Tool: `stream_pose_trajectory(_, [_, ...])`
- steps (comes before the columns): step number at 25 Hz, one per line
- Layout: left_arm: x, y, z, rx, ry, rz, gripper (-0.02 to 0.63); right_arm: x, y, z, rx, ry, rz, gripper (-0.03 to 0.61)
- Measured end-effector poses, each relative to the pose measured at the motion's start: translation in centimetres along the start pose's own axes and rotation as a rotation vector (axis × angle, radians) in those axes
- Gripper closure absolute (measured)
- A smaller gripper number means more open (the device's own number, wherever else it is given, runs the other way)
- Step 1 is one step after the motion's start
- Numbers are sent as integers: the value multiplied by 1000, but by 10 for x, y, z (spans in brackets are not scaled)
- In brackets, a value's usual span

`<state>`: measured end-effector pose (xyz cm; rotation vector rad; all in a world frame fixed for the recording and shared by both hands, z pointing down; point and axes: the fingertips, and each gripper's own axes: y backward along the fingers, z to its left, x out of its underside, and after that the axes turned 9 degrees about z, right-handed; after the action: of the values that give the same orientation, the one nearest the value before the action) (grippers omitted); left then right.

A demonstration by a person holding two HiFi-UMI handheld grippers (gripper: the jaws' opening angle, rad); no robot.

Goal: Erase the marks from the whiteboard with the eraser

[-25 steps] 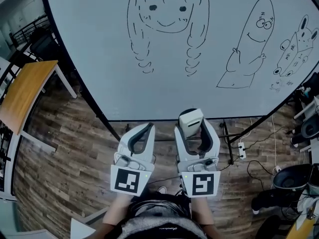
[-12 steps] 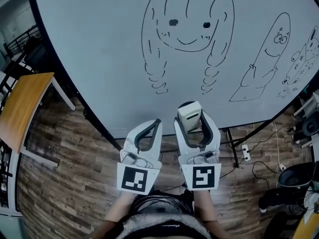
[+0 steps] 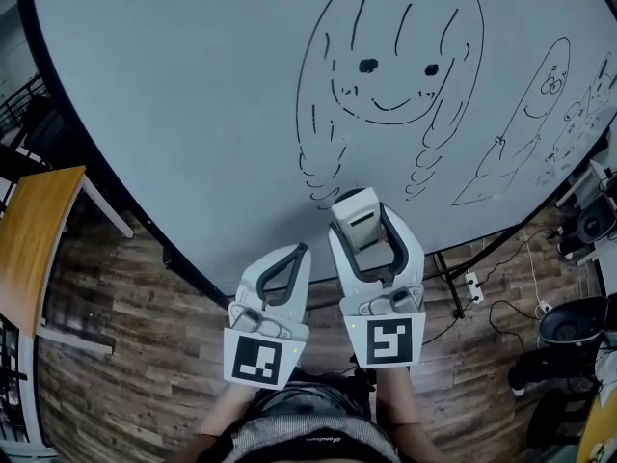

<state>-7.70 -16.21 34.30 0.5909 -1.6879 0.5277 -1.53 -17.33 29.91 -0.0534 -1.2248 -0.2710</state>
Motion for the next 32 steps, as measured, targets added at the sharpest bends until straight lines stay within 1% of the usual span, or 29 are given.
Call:
stream_pose_trajectory(3, [3,0,6,25,-29,10,609,-9,-4,2,-11,-2,-31,314])
stream_pose_trajectory(8, [7,-2,12,26,-44,17,609,-3,-9,5,45,83,3,314])
stream_pose_trajectory(10, [11,-1,17,1,-15,33,609,5,-13,9,47,90,21,316])
stream_pose_trajectory(12, [15,0,23,-32,24,48,609,16,-17,11,34,107,67,316])
stream_pose_trajectory(14, [15,0,25,-53,40,54,609,23,-22,9,32,121,82,316])
stream_pose_trajectory(17, [15,1,25,-71,35,63,609,23,-28,5,26,141,58,318])
stream_pose_trajectory(21, [23,0,23,-83,58,87,609,20,-31,5,29,133,16,318])
stream_pose_trajectory(26, [34,3,28,-121,91,119,609,15,-33,6,32,129,-27,318])
stream_pose_trajectory(30, [36,4,38,-151,86,124,609,28,-28,13,36,112,-101,318])
stream_pose_trajectory(32, [36,5,42,-162,94,121,609,22,-31,23,14,122,-71,317])
